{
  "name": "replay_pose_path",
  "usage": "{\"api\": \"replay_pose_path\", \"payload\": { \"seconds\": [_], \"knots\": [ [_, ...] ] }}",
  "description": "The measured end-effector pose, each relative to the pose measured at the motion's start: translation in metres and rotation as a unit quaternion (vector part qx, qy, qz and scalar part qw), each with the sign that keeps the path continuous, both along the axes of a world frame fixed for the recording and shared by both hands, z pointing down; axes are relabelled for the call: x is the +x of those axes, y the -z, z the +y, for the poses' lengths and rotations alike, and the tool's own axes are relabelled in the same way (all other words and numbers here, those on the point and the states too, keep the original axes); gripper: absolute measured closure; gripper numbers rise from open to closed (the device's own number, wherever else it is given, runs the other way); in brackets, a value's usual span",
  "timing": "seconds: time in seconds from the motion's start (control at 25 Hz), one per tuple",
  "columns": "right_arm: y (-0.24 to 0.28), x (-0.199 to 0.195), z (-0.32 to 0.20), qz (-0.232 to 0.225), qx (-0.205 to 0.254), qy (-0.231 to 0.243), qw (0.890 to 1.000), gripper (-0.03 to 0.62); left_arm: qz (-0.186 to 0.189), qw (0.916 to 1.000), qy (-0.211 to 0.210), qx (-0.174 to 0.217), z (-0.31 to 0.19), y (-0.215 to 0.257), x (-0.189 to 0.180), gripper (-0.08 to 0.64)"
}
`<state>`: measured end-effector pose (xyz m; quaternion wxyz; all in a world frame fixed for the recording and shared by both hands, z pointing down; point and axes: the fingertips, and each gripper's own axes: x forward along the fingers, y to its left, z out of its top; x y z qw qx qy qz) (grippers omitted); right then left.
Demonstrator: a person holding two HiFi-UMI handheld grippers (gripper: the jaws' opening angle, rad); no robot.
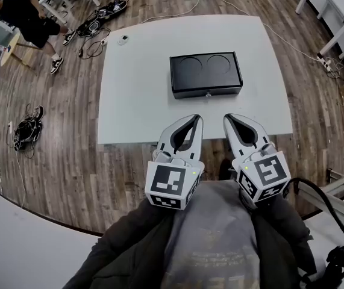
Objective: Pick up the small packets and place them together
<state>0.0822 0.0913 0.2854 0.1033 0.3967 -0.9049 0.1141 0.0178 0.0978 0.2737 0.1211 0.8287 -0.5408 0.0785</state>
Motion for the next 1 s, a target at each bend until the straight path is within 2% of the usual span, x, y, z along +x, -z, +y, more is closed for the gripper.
{"api": "replay_pose_path", "payload": {
  "seconds": [0.36,0.48,0.64,0.84,1.0],
  "knots": [
    [-0.010,-0.035,0.014,-0.006,-0.016,-0.007,1.000,0.589,0.015,0.9998,-0.007,-0.008,0.009,-0.010,-0.038,0.557],
    [-0.009,-0.047,0.016,-0.006,-0.017,-0.020,1.000,0.588,0.023,0.9997,-0.011,-0.003,0.012,-0.009,-0.054,0.557],
    [-0.014,-0.059,0.027,0.005,-0.022,-0.049,0.999,0.588,0.033,0.9992,-0.017,-0.016,0.024,-0.019,-0.082,0.557],
    [-0.023,-0.038,0.026,0.024,-0.034,-0.098,0.994,0.588,0.045,0.9971,-0.038,-0.048,0.028,-0.038,-0.079,0.557],
    [-0.031,-0.018,0.009,0.030,-0.035,-0.118,0.992,0.588,0.038,0.9963,-0.051,-0.058,0.017,-0.042,-0.066,0.557]
  ]
}}
